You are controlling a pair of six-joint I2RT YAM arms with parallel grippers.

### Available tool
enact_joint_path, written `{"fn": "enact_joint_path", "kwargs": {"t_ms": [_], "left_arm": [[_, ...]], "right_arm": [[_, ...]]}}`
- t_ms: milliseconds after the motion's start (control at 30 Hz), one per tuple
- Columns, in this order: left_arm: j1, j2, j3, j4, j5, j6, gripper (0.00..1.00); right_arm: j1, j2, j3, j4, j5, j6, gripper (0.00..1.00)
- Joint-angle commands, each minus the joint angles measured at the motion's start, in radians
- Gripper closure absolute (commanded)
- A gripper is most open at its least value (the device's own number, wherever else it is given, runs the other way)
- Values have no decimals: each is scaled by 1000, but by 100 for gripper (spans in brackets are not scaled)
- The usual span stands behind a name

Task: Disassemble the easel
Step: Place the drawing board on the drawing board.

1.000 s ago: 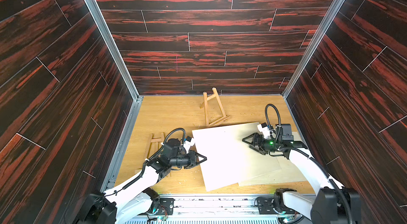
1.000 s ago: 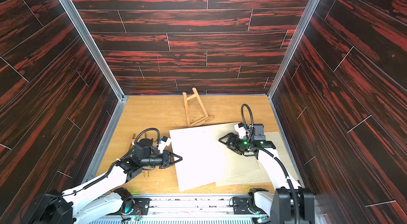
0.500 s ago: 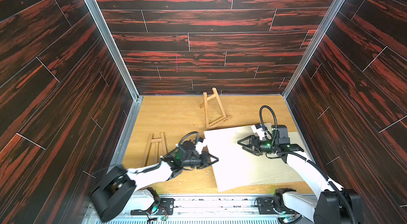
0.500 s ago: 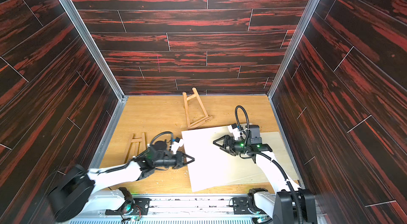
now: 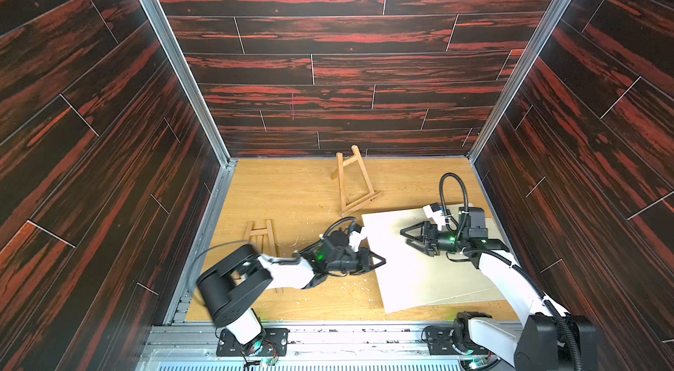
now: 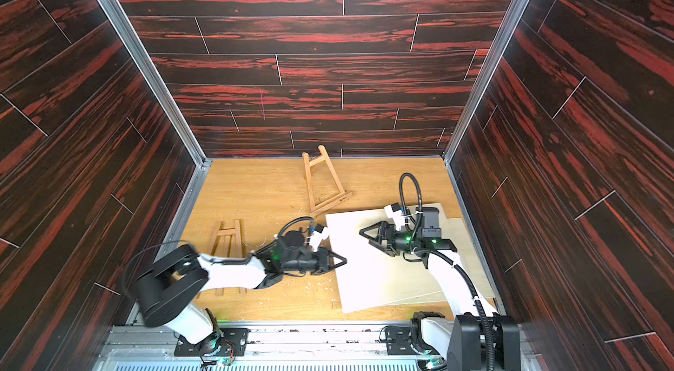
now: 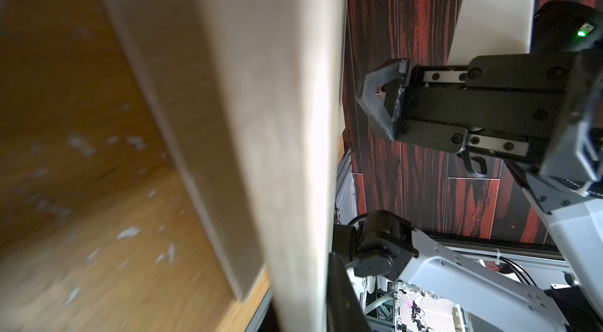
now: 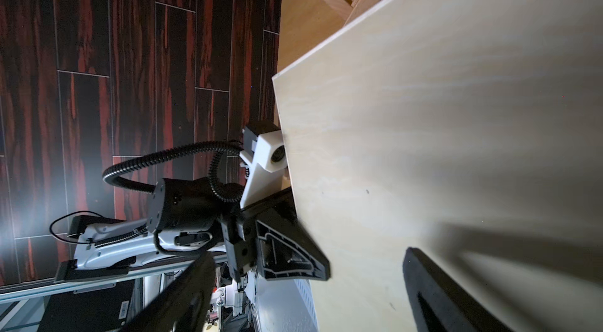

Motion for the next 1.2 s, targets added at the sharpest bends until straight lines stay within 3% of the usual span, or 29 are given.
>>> {"fn": "enact_joint_path", "kwargs": {"t_ms": [0, 233, 600, 967, 1167], "left_arm": [[-15, 68, 12, -74, -87, 52, 100], [-17, 126, 33, -82, -76, 53, 100], [-14, 190, 171, -272, -72, 168, 100], [-2, 203, 159, -319, -74, 181, 100], [3, 215, 166, -317, -77, 169, 91]], "right_arm": [[-14, -9, 33, -32, -45, -37, 8], [-49, -28, 35, -67, -58, -57, 8], [-75, -47, 35, -74, -52, -51, 7], [-85, -80, 26, -82, -50, -36, 7], [-87, -95, 25, -82, -43, -27, 7]]}}
